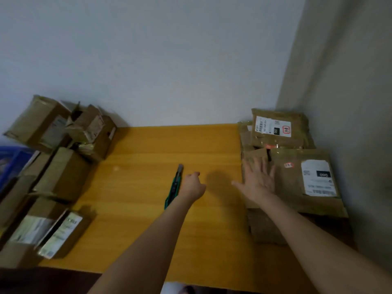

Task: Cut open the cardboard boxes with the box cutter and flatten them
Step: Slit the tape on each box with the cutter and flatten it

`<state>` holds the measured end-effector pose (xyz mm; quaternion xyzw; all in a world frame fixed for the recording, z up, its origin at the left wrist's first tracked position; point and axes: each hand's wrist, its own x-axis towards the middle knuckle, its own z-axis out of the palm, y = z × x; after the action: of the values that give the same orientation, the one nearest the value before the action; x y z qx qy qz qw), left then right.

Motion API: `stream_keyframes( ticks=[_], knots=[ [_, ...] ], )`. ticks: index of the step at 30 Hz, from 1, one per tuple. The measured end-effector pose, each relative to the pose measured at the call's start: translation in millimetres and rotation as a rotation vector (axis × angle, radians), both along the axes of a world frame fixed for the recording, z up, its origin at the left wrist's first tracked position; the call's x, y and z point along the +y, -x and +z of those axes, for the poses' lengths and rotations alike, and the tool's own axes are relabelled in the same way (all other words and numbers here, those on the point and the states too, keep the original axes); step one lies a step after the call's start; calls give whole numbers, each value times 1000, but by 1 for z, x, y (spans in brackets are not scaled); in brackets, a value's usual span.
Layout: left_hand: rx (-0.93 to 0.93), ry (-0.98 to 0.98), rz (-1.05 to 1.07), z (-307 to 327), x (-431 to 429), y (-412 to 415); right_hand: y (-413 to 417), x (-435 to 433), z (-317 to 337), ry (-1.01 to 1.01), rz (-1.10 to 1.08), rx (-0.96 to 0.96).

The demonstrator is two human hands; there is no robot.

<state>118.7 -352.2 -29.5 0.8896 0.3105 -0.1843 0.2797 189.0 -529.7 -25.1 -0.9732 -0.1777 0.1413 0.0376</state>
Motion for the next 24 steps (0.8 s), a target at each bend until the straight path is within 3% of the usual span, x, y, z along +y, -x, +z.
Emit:
stream_keyframes(
  ticks=[15,24],
  knots=[
    [-52,-102,66,11,229,122,113,282,9,-125,198,99],
    [-228,-218,-43,19,392,187,194,449,10,-160,182,154]
  ],
)
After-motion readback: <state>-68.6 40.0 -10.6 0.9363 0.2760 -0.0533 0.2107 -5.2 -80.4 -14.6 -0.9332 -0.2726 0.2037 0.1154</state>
